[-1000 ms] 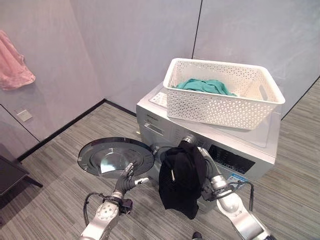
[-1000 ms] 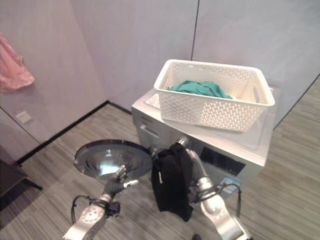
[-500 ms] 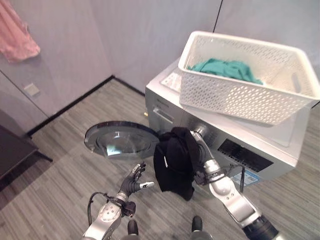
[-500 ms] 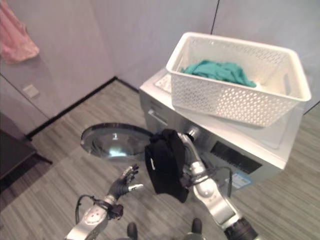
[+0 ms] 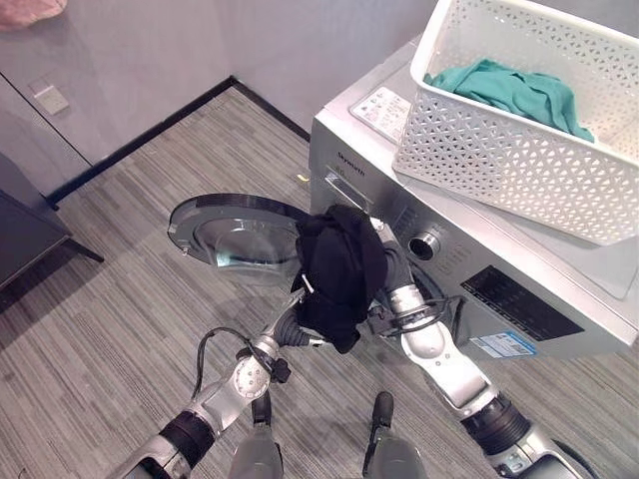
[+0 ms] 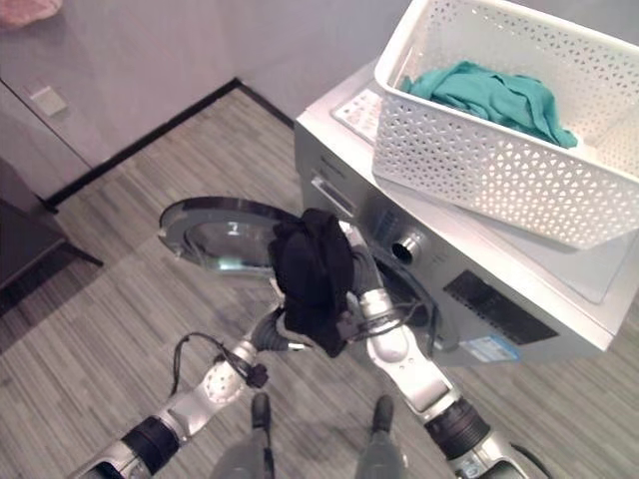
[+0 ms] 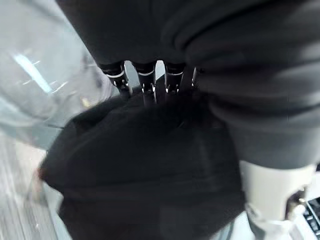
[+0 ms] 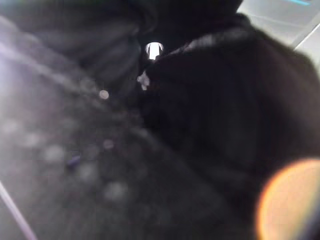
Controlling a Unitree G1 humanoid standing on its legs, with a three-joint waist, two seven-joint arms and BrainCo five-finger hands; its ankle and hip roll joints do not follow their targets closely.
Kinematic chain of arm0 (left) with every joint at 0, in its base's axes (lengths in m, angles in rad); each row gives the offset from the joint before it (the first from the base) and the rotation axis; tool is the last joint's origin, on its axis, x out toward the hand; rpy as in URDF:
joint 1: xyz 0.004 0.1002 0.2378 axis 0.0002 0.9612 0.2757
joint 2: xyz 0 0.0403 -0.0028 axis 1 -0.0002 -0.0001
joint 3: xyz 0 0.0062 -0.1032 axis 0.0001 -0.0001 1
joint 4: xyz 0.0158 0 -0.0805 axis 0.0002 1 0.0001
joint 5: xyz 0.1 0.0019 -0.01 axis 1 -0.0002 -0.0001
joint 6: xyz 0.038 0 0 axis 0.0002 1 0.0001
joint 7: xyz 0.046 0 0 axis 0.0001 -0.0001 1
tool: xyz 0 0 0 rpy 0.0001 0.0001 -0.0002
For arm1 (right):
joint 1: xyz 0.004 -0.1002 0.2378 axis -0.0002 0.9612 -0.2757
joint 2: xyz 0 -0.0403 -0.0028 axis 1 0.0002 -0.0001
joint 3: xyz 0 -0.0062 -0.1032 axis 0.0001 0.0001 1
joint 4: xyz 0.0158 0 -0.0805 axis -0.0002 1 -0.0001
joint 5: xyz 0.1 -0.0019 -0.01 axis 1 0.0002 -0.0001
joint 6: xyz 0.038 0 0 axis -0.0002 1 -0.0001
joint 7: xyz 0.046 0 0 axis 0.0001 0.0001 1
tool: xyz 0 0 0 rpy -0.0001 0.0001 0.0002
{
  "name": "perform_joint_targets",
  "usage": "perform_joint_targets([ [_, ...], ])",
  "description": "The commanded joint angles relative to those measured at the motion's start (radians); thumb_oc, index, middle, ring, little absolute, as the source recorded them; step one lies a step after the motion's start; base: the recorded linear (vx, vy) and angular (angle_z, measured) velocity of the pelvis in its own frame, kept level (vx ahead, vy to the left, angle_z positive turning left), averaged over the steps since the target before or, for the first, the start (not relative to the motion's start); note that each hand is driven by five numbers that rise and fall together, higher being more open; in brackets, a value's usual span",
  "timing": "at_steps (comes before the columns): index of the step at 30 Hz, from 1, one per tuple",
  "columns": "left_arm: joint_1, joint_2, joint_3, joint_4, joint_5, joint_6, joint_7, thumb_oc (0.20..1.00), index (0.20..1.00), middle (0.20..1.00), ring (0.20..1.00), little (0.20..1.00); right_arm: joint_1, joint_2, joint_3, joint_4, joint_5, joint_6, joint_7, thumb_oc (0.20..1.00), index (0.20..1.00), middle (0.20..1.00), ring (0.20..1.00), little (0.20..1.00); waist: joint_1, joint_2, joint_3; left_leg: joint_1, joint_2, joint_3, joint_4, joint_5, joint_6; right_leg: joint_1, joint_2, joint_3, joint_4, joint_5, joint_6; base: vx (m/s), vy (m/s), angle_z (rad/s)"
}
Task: Grab the laundry basket,head to the washer,open it,put in the laundry and shut it.
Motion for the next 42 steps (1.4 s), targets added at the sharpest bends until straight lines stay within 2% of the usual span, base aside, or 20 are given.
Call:
perform_joint_targets([
  [1,-0.03,0.032,-0.031,-0.021,0.044,-0.06,0.023,1.0,1.0,1.0,1.0,1.0,-0.093,0.051,-0.016,-0.114,0.058,-0.123,-0.017,0.2,0.2,0.2,0.2,0.2,0.002,-0.056,-0.003,0.034,0.009,0.01,0.046,-0.164,0.032,-0.035,-0.116,0.008,0.023,-0.012,0.036,0.0,0.0,0.0],
  [4,-0.026,0.018,-0.022,-0.032,0.014,-0.05,0.027,1.0,1.0,1.0,1.0,1.0,-0.1,0.057,-0.012,-0.126,0.062,-0.118,-0.021,0.2,0.2,0.2,0.2,0.2,0.002,-0.066,0.0,0.039,0.009,0.013,0.044,-0.165,0.032,-0.036,-0.116,0.012,0.023,-0.011,0.035,0.0,0.0,0.0],
  [9,-0.059,-0.105,0.016,-0.002,-0.123,-0.018,0.095,1.0,1.0,1.0,1.0,1.0,-0.093,0.062,-0.005,-0.147,0.072,-0.101,-0.043,0.2,0.2,0.2,0.2,0.2,-0.001,-0.095,0.002,0.035,0.015,0.016,0.039,-0.158,0.027,-0.04,-0.112,0.0,0.023,-0.006,0.031,-0.01,-0.014,0.0],
  [13,-0.093,-0.157,0.01,-0.019,-0.197,-0.009,0.121,1.0,1.0,1.0,1.0,1.0,-0.083,0.071,0.004,-0.139,0.101,-0.091,-0.056,0.2,0.2,0.2,0.2,0.2,-0.006,-0.108,0.005,0.032,0.024,0.026,0.031,-0.151,0.022,-0.051,-0.106,-0.002,0.016,0.003,0.032,-0.02,-0.028,0.0],
  [19,-0.12,-0.2,0.002,-0.009,-0.265,-0.008,0.15,1.0,1.0,1.0,1.0,1.0,-0.061,0.086,0.036,-0.133,0.152,-0.087,-0.049,0.2,0.2,0.2,0.2,0.2,-0.012,-0.109,0.009,0.038,0.029,0.035,0.024,-0.145,0.017,-0.051,-0.102,-0.004,0.013,0.006,0.031,0.0,-0.003,-0.01],
  [24,-0.133,-0.224,0.019,-0.023,-0.328,-0.041,0.21,1.0,1.0,1.0,1.0,1.0,-0.063,0.098,0.101,-0.131,0.214,-0.094,-0.023,0.2,0.2,0.2,0.2,0.2,-0.015,-0.112,0.007,0.048,0.036,0.048,0.019,-0.144,0.016,-0.055,-0.095,0.0,0.01,0.006,0.029,0.01,-0.005,-0.06],
  [25,-0.137,-0.224,0.021,-0.024,-0.33,-0.045,0.218,0.865,0.865,0.865,0.865,0.865,-0.061,0.095,0.103,-0.132,0.218,-0.095,-0.022,0.2,0.2,0.2,0.2,0.2,-0.015,-0.113,0.007,0.05,0.037,0.05,0.019,-0.144,0.015,-0.054,-0.094,-0.001,0.01,0.006,0.029,0.01,-0.003,-0.08],
  [26,-0.139,-0.227,0.025,-0.023,-0.342,-0.049,0.222,0.482,0.482,0.482,0.482,0.482,-0.059,0.093,0.104,-0.131,0.225,-0.098,-0.019,0.2,0.2,0.2,0.2,0.2,-0.016,-0.115,0.006,0.052,0.039,0.053,0.018,-0.145,0.015,-0.054,-0.093,-0.002,0.009,0.007,0.029,0.01,-0.009,-0.06],
  [27,-0.139,-0.23,0.029,-0.023,-0.355,-0.052,0.227,0.2,0.2,0.2,0.2,0.2,-0.057,0.091,0.103,-0.133,0.232,-0.099,-0.021,0.2,0.2,0.2,0.2,0.2,-0.017,-0.117,0.004,0.053,0.04,0.055,0.018,-0.145,0.015,-0.056,-0.091,-0.002,0.009,0.007,0.029,0.01,-0.014,-0.04],
  [32,-0.154,-0.239,0.032,0.004,-0.337,-0.053,0.269,0.2,0.2,0.2,0.2,0.2,-0.05,0.067,0.081,-0.145,0.259,-0.116,-0.033,0.2,0.2,0.2,0.2,0.2,-0.024,-0.133,-0.005,0.061,0.046,0.065,0.015,-0.148,0.013,-0.06,-0.081,0.003,0.006,0.007,0.028,0.01,-0.018,-0.06],
  [40,-0.125,-0.221,0.072,0.013,-0.37,-0.07,0.263,0.2,0.2,0.2,0.2,0.2,-0.018,0.038,0.049,-0.155,0.275,-0.126,-0.024,0.2,0.2,0.2,0.2,0.2,-0.026,-0.144,-0.017,0.078,0.055,0.079,0.015,-0.154,0.011,-0.056,-0.07,0.014,0.005,0.0,0.025,0.02,-0.024,-0.11],
  [41,-0.114,-0.211,0.091,0.002,-0.389,-0.078,0.249,0.2,0.2,0.2,0.2,0.2,-0.002,0.027,0.034,-0.154,0.251,-0.12,-0.025,0.495,0.495,0.495,0.495,0.495,-0.028,-0.142,-0.019,0.082,0.056,0.079,0.015,-0.155,0.01,-0.053,-0.07,0.015,0.005,-0.001,0.025,0.03,-0.014,-0.09],
  [42,-0.095,-0.199,0.108,-0.023,-0.409,-0.091,0.229,0.2,0.2,0.2,0.2,0.2,0.024,0.018,0.014,-0.154,0.229,-0.12,-0.019,1.0,1.0,1.0,1.0,1.0,-0.03,-0.138,-0.022,0.085,0.056,0.079,0.017,-0.157,0.01,-0.049,-0.069,0.014,0.005,-0.003,0.025,0.03,-0.013,-0.05],
])
